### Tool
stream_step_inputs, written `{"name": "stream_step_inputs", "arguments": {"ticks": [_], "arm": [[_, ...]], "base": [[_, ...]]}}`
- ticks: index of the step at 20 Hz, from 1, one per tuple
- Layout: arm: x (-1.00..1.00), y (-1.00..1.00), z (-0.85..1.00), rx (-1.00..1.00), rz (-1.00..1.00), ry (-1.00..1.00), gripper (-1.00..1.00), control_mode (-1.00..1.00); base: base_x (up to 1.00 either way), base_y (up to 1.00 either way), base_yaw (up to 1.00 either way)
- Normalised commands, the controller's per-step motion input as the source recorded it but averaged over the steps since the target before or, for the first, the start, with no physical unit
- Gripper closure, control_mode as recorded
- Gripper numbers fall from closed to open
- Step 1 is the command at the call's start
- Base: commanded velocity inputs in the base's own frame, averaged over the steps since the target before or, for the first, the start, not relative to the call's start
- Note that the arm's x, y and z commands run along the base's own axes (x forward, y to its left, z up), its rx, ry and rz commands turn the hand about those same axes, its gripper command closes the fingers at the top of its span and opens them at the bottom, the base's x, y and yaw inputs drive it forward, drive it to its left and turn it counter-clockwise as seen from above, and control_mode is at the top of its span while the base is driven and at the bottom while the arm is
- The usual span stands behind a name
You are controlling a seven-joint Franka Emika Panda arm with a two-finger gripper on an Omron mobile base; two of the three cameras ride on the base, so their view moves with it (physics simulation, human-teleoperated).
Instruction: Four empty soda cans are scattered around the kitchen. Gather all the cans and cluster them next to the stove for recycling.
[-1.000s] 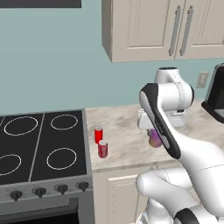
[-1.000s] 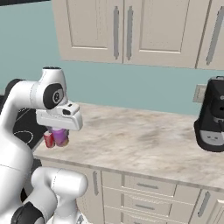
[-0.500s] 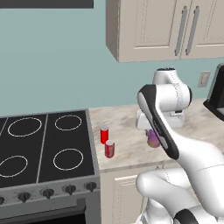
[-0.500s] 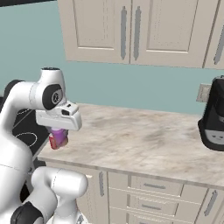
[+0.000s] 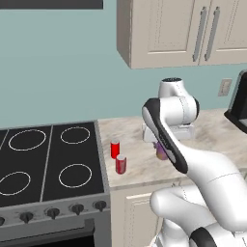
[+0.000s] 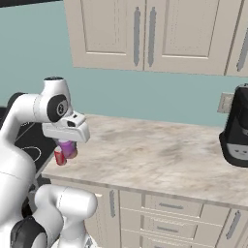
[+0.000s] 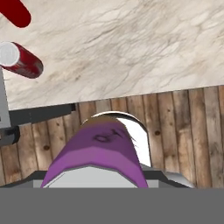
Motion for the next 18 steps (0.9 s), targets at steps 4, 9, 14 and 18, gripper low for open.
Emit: {"name": "stream_step_inputs", "arguments": {"ticks": [4,9,14,18], "arm": [[0.16,0.0,-0.15,-0.01,-0.01,-0.03,1.0,-1.0],[0.21,0.0,-0.2,0.0,0.0,0.0,1.0,-1.0],[0.24,0.01,-0.22,0.0,0.0,0.01,1.0,-1.0],[0.33,0.0,-0.15,0.01,0.0,0.03,1.0,-1.0]], "base": [[0.0,0.0,0.0],[0.0,0.0,0.0],[0.0,0.0,0.0],[0.0,0.0,0.0]]}}
